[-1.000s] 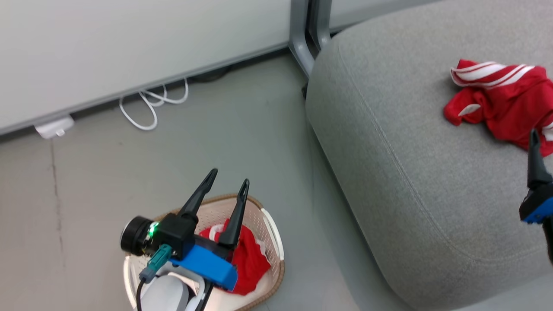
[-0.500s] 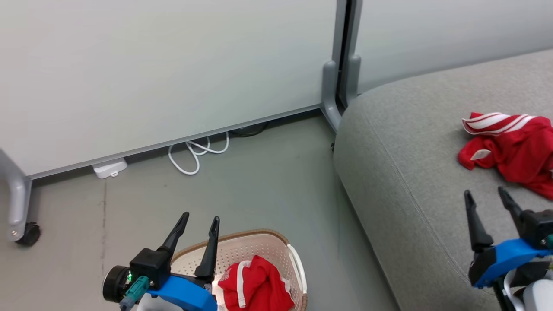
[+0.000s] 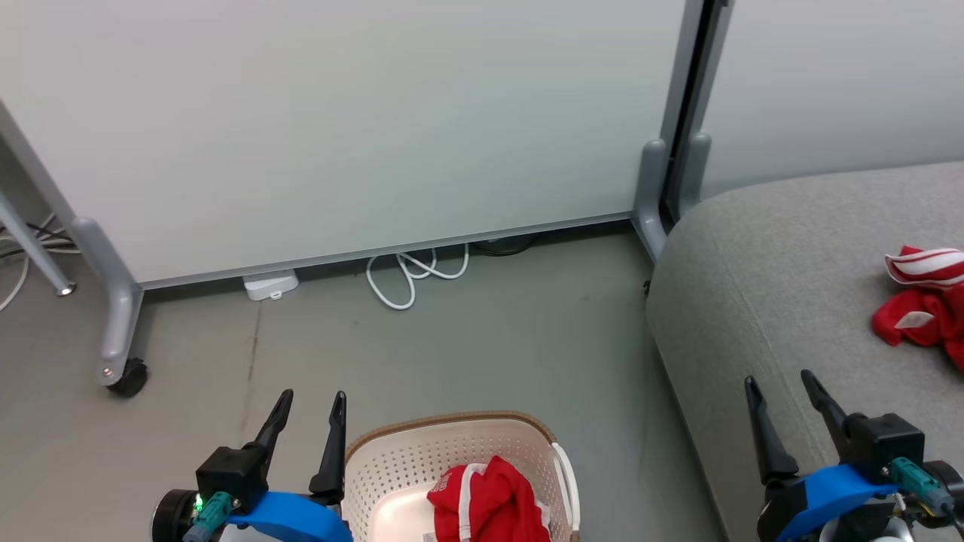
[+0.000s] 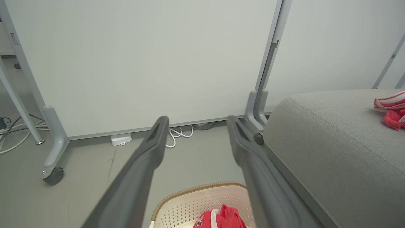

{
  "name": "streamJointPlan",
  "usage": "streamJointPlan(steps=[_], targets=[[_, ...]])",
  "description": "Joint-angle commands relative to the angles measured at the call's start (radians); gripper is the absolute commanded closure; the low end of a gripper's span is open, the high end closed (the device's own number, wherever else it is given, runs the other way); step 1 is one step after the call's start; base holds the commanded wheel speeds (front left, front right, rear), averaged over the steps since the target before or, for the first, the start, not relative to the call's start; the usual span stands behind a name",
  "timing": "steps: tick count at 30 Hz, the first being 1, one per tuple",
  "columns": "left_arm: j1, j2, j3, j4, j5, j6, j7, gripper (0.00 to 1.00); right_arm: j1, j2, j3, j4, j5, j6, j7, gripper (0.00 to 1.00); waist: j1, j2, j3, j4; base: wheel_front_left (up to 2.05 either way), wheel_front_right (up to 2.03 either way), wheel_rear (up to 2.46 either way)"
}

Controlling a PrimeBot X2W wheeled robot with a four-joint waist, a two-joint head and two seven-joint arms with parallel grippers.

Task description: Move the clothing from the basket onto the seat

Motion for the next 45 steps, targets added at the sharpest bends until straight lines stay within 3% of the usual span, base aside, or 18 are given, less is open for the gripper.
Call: streamJointPlan(steps=[1,18,45], targets=[[-0.001,-0.002,0.006,0.002,0.005,-0.006,-0.005,0.0,0.017,0.005,0.002,-0.005,0.003,0.0,-0.001,0.0,0.0001,0.0,-0.005,0.016,0.0,0.0,0.0],[0.015,0.002,0.087,0.02,0.024,-0.009,-0.005,0.0,0.027,0.031,0.017,-0.022,-0.017,0.0,-0.001,0.0,0.0001,0.0,-0.006,0.094,0.0,0.0,0.0],[0.017,-0.006,0.066,0.02,0.029,-0.006,-0.005,0.0,0.025,0.038,0.043,-0.02,-0.018,0.0,0.001,0.0,0.0001,0.0,0.01,0.072,0.0,0.0,0.0]])
